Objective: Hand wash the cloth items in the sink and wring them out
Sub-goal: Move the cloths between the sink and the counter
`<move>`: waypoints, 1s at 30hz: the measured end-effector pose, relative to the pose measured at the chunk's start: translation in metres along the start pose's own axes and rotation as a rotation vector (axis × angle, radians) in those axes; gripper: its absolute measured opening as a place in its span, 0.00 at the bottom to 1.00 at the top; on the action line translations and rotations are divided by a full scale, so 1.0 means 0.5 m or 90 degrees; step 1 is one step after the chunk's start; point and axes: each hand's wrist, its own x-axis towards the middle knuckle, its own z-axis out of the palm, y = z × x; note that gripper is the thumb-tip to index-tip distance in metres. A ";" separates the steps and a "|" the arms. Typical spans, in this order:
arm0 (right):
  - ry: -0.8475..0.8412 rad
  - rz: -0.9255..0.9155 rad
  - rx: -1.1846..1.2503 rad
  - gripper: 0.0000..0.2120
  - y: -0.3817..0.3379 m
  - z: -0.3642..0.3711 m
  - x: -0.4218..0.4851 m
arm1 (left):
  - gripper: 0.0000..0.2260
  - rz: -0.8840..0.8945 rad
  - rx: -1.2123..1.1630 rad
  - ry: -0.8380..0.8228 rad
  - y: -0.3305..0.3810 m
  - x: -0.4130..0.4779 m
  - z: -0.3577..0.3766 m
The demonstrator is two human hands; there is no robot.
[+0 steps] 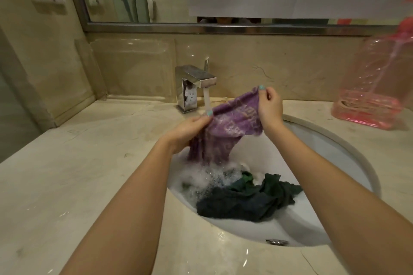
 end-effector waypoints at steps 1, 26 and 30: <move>-0.045 0.055 -0.019 0.17 0.016 0.000 0.000 | 0.17 0.047 -0.085 0.032 0.003 0.008 0.002; -0.308 0.144 0.186 0.08 -0.060 0.075 -0.132 | 0.09 0.114 -0.102 0.358 0.025 0.045 0.075; -0.174 0.185 0.107 0.11 -0.054 0.122 -0.114 | 0.15 0.050 -0.049 0.388 0.032 0.047 0.101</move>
